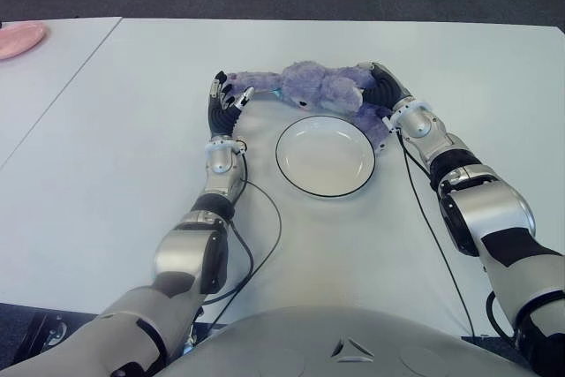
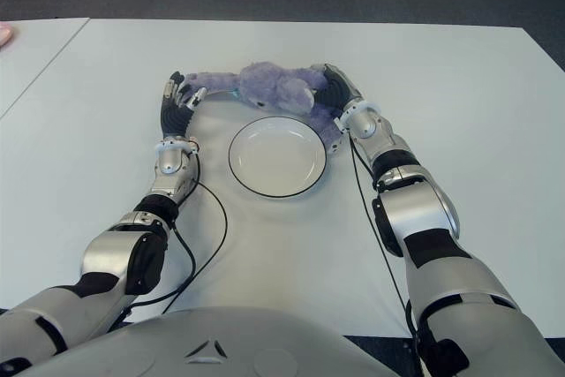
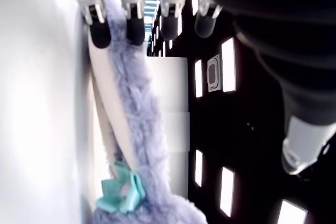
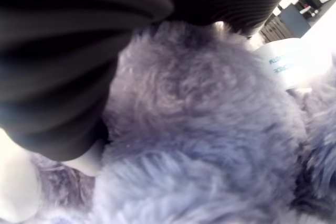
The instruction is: Put the doll into the plate.
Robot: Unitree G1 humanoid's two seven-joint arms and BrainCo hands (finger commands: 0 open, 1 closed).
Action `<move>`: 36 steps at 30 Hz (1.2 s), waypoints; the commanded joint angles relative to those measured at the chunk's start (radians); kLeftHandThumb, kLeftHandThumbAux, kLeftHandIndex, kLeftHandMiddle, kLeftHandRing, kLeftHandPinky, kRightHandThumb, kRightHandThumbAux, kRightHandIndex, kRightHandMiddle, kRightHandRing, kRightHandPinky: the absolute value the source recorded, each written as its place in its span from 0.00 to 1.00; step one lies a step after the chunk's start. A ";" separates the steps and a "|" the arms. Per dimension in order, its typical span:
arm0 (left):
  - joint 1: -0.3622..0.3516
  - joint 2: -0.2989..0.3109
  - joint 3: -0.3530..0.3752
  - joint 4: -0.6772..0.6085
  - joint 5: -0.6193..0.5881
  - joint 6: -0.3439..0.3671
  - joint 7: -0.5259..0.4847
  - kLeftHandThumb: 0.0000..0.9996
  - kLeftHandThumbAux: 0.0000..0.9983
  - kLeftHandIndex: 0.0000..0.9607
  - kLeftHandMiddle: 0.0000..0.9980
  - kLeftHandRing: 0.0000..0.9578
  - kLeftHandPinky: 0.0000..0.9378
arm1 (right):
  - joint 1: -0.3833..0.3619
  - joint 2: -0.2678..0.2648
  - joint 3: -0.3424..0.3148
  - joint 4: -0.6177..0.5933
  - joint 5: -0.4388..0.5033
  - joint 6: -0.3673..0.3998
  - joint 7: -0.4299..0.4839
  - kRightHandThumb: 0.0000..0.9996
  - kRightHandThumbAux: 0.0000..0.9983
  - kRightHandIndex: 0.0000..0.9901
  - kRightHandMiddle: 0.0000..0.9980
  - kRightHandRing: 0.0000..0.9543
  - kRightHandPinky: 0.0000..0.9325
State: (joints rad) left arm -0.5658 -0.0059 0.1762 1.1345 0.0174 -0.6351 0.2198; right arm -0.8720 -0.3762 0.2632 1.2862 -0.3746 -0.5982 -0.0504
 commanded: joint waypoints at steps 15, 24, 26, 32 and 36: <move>0.281 -0.088 -0.001 0.184 0.005 0.033 -0.038 0.00 0.62 0.10 0.09 0.11 0.16 | -0.004 -0.194 -0.065 -0.055 -0.006 -0.168 -0.072 0.70 0.72 0.44 0.87 0.90 0.91; 0.276 -0.091 0.009 0.183 -0.005 0.036 -0.044 0.00 0.63 0.11 0.09 0.11 0.16 | -0.017 -0.251 -0.077 -0.109 -0.037 -0.215 -0.212 0.70 0.73 0.44 0.88 0.92 0.93; 0.274 -0.091 0.010 0.183 -0.006 0.038 -0.045 0.00 0.63 0.11 0.09 0.11 0.16 | -0.019 -0.257 -0.085 -0.110 -0.032 -0.225 -0.229 0.70 0.73 0.44 0.89 0.92 0.93; 0.271 -0.091 0.011 0.183 -0.006 0.040 -0.043 0.00 0.63 0.13 0.11 0.12 0.17 | -0.028 -0.263 -0.117 -0.110 0.004 -0.268 -0.235 0.70 0.72 0.44 0.89 0.92 0.93; 0.270 -0.089 0.008 0.183 -0.003 0.039 -0.041 0.00 0.63 0.13 0.11 0.12 0.17 | -0.029 -0.259 -0.136 -0.123 0.016 -0.302 -0.238 0.70 0.72 0.44 0.89 0.92 0.93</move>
State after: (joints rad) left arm -0.5682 -0.0080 0.1799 1.1346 0.0189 -0.6361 0.2198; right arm -0.8691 -0.6364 0.1657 1.1982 -0.3857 -0.8150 -0.2546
